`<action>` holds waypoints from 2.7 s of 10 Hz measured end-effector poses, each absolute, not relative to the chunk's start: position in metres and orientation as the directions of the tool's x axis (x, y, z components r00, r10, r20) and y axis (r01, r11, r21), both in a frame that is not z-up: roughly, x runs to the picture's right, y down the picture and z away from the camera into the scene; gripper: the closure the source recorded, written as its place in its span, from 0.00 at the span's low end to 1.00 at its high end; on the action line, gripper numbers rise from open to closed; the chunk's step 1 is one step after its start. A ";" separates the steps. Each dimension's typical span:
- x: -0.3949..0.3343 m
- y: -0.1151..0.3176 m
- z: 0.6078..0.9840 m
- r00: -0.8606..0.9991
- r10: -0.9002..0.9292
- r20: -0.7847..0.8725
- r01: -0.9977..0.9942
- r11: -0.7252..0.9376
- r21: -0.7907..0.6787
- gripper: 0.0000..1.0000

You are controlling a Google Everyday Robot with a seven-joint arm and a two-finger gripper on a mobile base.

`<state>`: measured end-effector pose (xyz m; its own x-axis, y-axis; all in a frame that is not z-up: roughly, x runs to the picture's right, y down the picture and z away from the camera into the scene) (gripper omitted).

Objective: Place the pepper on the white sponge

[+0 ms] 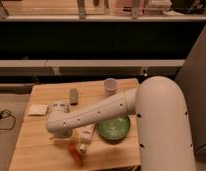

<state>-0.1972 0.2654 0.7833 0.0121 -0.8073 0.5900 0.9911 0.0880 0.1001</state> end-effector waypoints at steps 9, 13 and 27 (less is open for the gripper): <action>-0.188 0.285 0.774 -0.101 -0.809 0.579 0.987 -0.008 0.160 0.20; -0.181 0.291 0.774 -0.151 -0.808 0.570 0.984 -0.069 0.163 0.20; -0.174 0.311 0.770 -0.327 -0.783 0.529 0.943 -0.235 0.235 0.62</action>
<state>-0.1744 0.3112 0.7697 -0.3269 -0.7832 0.5288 0.9432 -0.2353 0.2346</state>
